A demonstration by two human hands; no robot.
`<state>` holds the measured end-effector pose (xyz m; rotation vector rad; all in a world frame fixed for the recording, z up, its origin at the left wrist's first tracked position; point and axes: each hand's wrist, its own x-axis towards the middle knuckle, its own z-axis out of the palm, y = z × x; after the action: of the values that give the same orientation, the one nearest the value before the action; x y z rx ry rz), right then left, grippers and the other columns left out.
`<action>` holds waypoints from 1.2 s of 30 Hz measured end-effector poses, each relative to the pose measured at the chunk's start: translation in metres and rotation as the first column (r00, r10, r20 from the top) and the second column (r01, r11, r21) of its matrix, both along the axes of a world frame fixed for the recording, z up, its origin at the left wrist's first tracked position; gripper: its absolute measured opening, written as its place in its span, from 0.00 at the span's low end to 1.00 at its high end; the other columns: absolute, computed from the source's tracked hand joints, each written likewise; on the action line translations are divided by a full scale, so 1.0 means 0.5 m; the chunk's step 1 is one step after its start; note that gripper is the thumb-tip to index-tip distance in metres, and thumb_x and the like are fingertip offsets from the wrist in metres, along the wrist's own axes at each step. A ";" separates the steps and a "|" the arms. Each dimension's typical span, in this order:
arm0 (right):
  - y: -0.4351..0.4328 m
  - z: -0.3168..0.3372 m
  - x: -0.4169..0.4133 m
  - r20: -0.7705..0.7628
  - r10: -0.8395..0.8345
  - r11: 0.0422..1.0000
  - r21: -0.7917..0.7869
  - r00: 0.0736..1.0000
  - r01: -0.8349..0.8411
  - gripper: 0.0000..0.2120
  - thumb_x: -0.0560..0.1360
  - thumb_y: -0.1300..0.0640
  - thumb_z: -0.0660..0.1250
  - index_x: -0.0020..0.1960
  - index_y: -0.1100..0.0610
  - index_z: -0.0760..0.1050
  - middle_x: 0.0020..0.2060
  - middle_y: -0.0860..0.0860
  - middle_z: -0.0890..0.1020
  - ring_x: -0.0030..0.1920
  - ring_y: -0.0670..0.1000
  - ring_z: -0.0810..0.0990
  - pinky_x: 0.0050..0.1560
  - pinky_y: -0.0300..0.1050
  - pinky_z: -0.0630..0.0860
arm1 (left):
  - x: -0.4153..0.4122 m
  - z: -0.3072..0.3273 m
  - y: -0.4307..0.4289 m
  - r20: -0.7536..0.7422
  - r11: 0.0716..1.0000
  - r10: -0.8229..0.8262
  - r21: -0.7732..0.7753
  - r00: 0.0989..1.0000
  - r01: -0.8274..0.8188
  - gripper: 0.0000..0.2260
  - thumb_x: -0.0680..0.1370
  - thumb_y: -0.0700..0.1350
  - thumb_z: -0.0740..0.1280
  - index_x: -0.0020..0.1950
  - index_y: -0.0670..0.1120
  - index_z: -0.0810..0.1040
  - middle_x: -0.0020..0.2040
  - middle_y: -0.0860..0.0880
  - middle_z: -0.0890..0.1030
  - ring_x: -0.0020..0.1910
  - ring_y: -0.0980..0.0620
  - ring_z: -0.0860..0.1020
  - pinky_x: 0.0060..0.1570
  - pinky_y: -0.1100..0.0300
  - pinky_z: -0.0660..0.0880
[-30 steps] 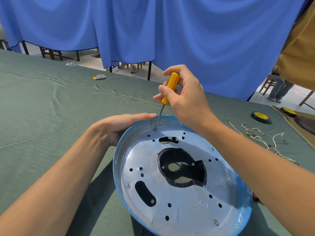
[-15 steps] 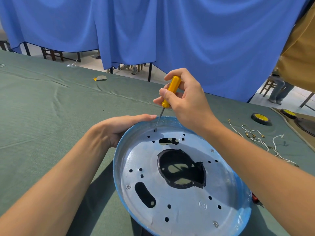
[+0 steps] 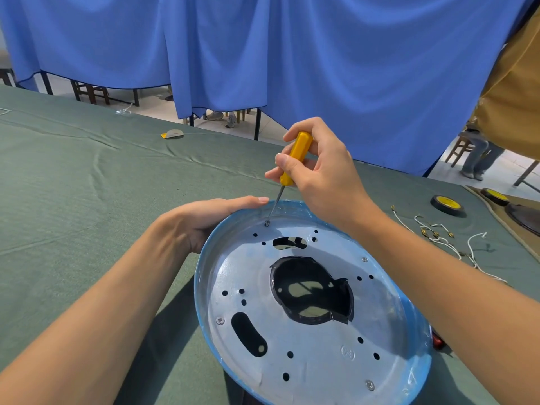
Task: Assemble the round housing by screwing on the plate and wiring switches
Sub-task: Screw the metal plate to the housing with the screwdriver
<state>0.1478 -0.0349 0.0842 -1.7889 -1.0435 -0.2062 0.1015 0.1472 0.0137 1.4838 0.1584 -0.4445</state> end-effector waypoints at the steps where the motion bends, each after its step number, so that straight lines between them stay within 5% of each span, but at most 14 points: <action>1: 0.000 -0.001 -0.001 0.001 0.004 1.000 -0.010 1.000 -0.004 0.07 0.78 0.64 0.65 0.53 0.59 0.69 0.41 0.55 0.78 0.39 0.49 0.85 0.44 0.54 0.82 | 0.000 0.000 0.000 0.001 1.000 0.001 0.001 1.000 -0.001 0.19 0.72 0.60 0.68 0.45 0.47 0.88 0.44 0.45 0.86 0.37 0.52 0.84 0.34 0.61 0.79; 9: -0.003 0.025 -0.003 0.093 0.128 0.966 -0.235 0.987 -0.104 0.10 0.77 0.64 0.66 0.45 0.54 0.66 0.38 0.52 0.80 0.38 0.46 0.85 0.44 0.54 0.82 | 0.007 -0.012 0.004 0.026 0.999 0.034 0.018 0.999 -0.034 0.26 0.71 0.62 0.71 0.60 0.44 0.83 0.58 0.39 0.83 0.47 0.47 0.83 0.45 0.56 0.81; 12: 0.004 0.031 -0.001 0.179 0.034 0.960 -0.280 0.983 0.017 0.11 0.76 0.59 0.69 0.44 0.54 0.66 0.37 0.52 0.81 0.37 0.44 0.84 0.40 0.49 0.81 | 0.011 -0.017 0.007 0.024 0.998 0.036 0.055 0.999 -0.037 0.29 0.71 0.63 0.71 0.62 0.43 0.81 0.59 0.39 0.83 0.50 0.45 0.82 0.52 0.52 0.79; 14: 0.011 0.037 0.006 0.239 -0.080 0.935 -0.318 0.968 0.156 0.12 0.76 0.54 0.69 0.43 0.55 0.66 0.35 0.55 0.80 0.41 0.52 0.83 0.41 0.52 0.80 | 0.013 -0.019 0.009 0.022 0.998 0.035 0.057 0.999 -0.036 0.29 0.70 0.63 0.72 0.60 0.43 0.83 0.59 0.39 0.83 0.52 0.44 0.82 0.54 0.51 0.78; 19: 0.034 0.064 0.004 0.413 -0.141 0.779 -0.514 0.900 0.358 0.16 0.77 0.45 0.64 0.40 0.55 0.64 0.37 0.57 0.79 0.45 0.59 0.78 0.47 0.51 0.75 | 0.015 -0.021 0.012 0.034 0.997 0.032 0.070 0.999 -0.034 0.30 0.69 0.63 0.72 0.62 0.43 0.82 0.61 0.39 0.82 0.56 0.43 0.81 0.58 0.50 0.78; 22: 0.040 0.111 -0.004 0.407 -0.077 0.591 -0.717 0.910 0.370 0.17 0.75 0.43 0.65 0.39 0.57 0.69 0.29 0.50 0.79 0.36 0.52 0.78 0.30 0.43 0.68 | 0.013 -0.022 0.013 0.028 0.997 0.035 0.072 0.999 -0.037 0.34 0.66 0.64 0.74 0.63 0.42 0.81 0.61 0.39 0.82 0.56 0.42 0.80 0.63 0.46 0.74; 25: 0.042 0.144 -0.008 0.388 0.010 0.472 -0.814 0.921 0.338 0.10 0.74 0.54 0.65 0.36 0.57 0.74 0.24 0.50 0.77 0.23 0.48 0.75 0.18 0.36 0.65 | 0.013 -0.021 0.011 0.016 0.998 0.045 0.049 0.999 -0.046 0.31 0.67 0.64 0.74 0.61 0.43 0.82 0.59 0.39 0.82 0.52 0.44 0.81 0.55 0.50 0.78; 28: 0.054 0.133 -0.005 0.418 -0.035 0.553 -0.749 0.908 0.366 0.15 0.73 0.53 0.66 0.31 0.56 0.65 0.28 0.53 0.68 0.30 0.54 0.70 0.24 0.41 0.62 | 0.013 -0.019 0.010 0.005 0.998 0.051 0.040 0.999 -0.052 0.25 0.68 0.63 0.73 0.54 0.45 0.86 0.56 0.40 0.84 0.46 0.46 0.83 0.43 0.56 0.82; 30: 0.060 0.137 -0.005 0.418 -0.038 0.506 -0.775 0.908 0.378 0.17 0.74 0.50 0.66 0.31 0.56 0.66 0.26 0.53 0.71 0.30 0.55 0.74 0.26 0.40 0.63 | 0.013 -0.019 0.009 0.001 0.998 0.052 0.039 0.999 -0.052 0.26 0.68 0.63 0.72 0.57 0.45 0.85 0.56 0.39 0.84 0.47 0.46 0.83 0.43 0.56 0.82; 33: 0.062 0.160 -0.008 0.348 0.040 0.385 -0.870 0.937 0.307 0.13 0.75 0.47 0.65 0.49 0.57 0.76 0.35 0.52 0.81 0.27 0.48 0.80 0.24 0.36 0.68 | 0.013 -0.019 0.010 -0.006 0.997 0.066 0.042 0.998 -0.066 0.31 0.68 0.63 0.72 0.62 0.43 0.81 0.58 0.39 0.83 0.48 0.45 0.83 0.45 0.55 0.82; 36: 0.074 0.149 -0.003 0.402 0.070 0.478 -0.817 0.913 0.323 0.12 0.75 0.49 0.65 0.50 0.57 0.76 0.41 0.54 0.79 0.39 0.54 0.78 0.30 0.43 0.69 | 0.013 -0.017 0.010 -0.004 0.996 0.068 0.059 0.998 -0.067 0.34 0.64 0.65 0.74 0.61 0.42 0.82 0.58 0.39 0.83 0.48 0.45 0.83 0.45 0.55 0.82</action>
<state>0.1466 0.0020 0.1585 -2.8805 -1.4457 -0.1149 0.1080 0.1521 0.0050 1.5302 0.2274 -0.3925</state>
